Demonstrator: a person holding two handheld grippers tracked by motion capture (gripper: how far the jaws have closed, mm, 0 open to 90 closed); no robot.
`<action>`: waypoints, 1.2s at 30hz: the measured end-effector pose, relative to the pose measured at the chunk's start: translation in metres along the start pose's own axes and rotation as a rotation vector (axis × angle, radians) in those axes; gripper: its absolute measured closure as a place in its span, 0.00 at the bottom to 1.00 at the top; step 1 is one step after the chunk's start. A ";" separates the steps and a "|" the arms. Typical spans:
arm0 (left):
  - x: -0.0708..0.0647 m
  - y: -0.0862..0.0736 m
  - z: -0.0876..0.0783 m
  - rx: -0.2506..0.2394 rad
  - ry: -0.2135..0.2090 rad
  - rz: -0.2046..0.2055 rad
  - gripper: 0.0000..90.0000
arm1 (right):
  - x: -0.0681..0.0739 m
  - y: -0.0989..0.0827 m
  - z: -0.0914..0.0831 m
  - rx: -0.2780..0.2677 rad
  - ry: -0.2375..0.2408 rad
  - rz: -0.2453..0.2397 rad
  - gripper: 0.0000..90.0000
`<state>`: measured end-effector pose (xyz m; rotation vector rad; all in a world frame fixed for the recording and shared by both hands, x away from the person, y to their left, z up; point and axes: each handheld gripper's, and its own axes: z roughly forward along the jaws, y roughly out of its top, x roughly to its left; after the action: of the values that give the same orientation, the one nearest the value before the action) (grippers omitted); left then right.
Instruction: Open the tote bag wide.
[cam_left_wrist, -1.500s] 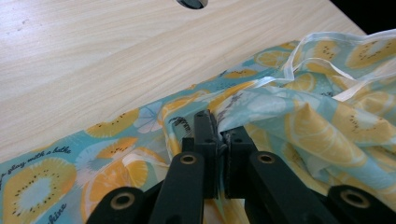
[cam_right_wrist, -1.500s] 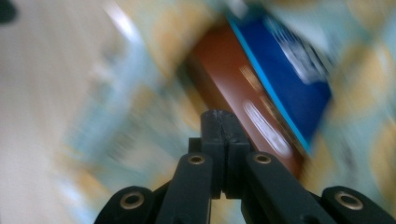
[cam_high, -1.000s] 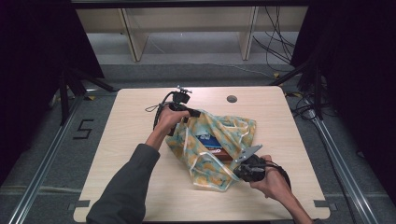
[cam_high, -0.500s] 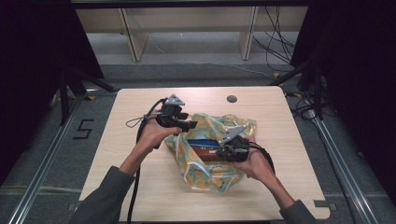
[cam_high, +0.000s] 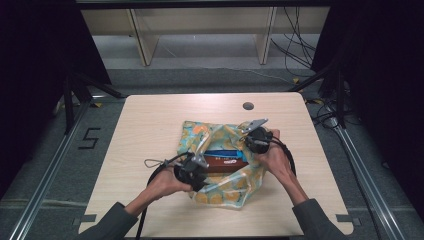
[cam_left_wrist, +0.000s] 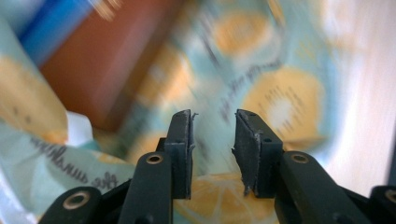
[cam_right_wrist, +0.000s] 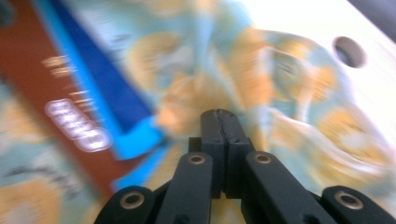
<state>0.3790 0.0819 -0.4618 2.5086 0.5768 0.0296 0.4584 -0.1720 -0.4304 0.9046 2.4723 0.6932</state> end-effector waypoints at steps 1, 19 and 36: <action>-0.003 -0.006 0.002 0.022 -0.001 0.005 0.74 | -0.005 0.001 0.002 0.002 -0.023 0.007 1.00; 0.036 0.071 -0.010 -0.134 0.069 -0.021 0.67 | 0.017 0.008 -0.037 -0.169 0.147 0.010 1.00; 0.122 0.097 0.007 -0.153 0.162 -0.267 0.71 | 0.049 -0.007 0.003 0.023 0.064 -0.101 1.00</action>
<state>0.5287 0.0553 -0.4282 2.2757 0.9355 0.1713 0.4218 -0.1425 -0.4469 0.7704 2.5676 0.6702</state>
